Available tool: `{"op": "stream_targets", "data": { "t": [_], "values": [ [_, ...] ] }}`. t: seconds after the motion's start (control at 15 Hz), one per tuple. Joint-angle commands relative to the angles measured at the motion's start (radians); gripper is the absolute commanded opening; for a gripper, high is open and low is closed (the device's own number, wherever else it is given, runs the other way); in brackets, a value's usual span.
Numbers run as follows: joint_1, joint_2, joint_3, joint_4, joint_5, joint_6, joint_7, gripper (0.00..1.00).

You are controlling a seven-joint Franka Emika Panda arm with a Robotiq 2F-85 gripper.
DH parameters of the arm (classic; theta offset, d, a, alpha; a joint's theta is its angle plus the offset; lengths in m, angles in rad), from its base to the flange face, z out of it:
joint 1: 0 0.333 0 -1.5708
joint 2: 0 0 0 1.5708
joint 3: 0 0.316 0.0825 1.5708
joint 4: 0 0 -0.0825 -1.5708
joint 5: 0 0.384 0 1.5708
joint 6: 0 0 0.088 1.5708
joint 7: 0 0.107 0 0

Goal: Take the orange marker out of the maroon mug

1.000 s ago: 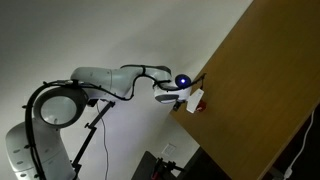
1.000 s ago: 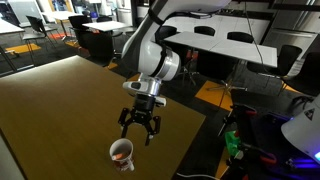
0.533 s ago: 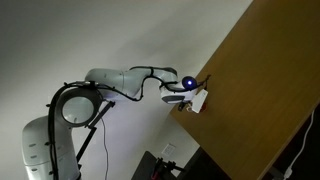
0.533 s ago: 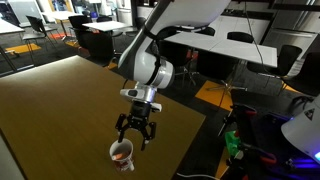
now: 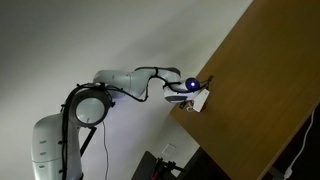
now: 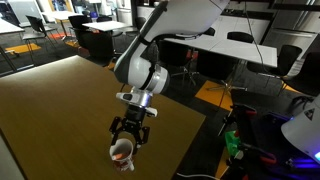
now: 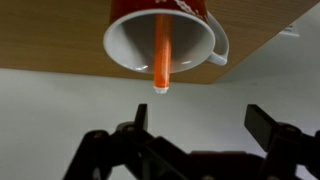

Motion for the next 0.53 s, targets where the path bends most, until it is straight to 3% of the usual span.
{"op": "stream_targets", "data": {
  "t": [0.0, 0.47],
  "values": [
    [0.000, 0.031, 0.019, 0.038, 0.055, 0.059, -0.009, 0.95],
    [0.016, 0.065, 0.022, 0.074, 0.126, 0.117, -0.001, 0.80]
  ]
}}
